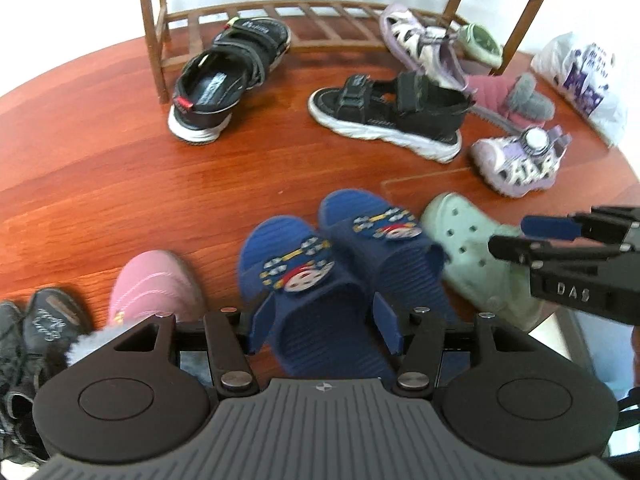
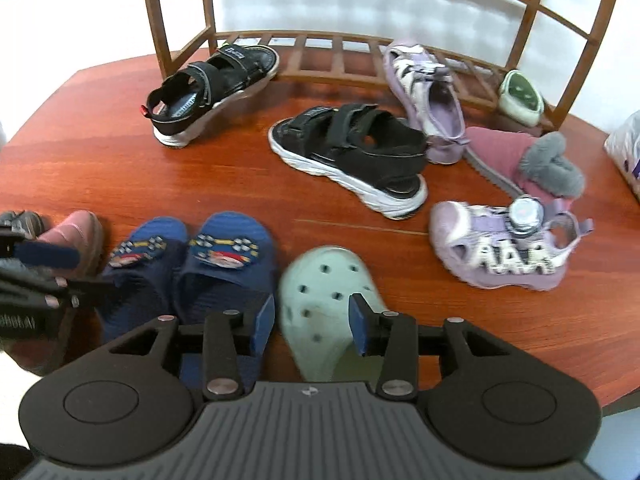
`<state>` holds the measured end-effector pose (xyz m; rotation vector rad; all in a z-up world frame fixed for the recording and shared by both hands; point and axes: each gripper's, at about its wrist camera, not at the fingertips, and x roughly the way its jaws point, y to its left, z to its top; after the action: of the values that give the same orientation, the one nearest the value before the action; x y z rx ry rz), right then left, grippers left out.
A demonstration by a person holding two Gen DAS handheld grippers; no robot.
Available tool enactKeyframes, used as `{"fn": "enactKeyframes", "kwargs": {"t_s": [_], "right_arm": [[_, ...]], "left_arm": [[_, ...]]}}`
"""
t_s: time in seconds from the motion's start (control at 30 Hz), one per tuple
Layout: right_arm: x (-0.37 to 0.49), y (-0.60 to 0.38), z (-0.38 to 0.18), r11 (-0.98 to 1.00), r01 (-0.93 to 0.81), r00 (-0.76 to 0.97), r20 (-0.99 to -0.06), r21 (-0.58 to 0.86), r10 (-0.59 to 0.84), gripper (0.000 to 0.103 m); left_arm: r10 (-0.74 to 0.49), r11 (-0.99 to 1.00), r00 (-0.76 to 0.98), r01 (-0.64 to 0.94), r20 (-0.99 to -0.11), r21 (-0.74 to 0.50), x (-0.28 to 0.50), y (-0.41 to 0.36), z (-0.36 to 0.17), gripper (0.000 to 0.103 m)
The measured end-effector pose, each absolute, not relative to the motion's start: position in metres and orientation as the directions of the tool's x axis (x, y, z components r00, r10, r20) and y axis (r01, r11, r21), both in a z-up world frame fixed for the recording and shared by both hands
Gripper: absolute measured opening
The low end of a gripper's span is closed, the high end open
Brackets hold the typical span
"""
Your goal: Organize scattered shoes
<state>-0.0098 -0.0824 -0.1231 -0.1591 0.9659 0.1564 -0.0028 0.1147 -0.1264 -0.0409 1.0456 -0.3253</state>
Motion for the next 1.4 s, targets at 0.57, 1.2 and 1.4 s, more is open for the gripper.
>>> {"fn": "enactKeyframes", "kwargs": {"t_s": [0.57,1.2,1.4], "right_arm": [[0.006,-0.147,-0.163,0.926,-0.368,0.484,-0.867,-0.083,0.115,0.046],[0.017,-0.175,-0.177,0.981,-0.168,0.478,-0.862,0.099,0.169,0.011],[0.013,-0.203,-0.174,0.991,-0.095,0.494,-0.860,0.095,0.130,0.012]], "left_arm": [[-0.244,0.965,0.390,0.006,-0.888,-0.262,0.012,0.089,-0.169,0.055],[-0.160,0.969,0.492,-0.085,-0.856,-0.230,0.019,0.061,-0.180,0.016],[-0.202,0.966,0.479,-0.048,-0.854,-0.255,0.019,0.038,-0.180,0.017]]}}
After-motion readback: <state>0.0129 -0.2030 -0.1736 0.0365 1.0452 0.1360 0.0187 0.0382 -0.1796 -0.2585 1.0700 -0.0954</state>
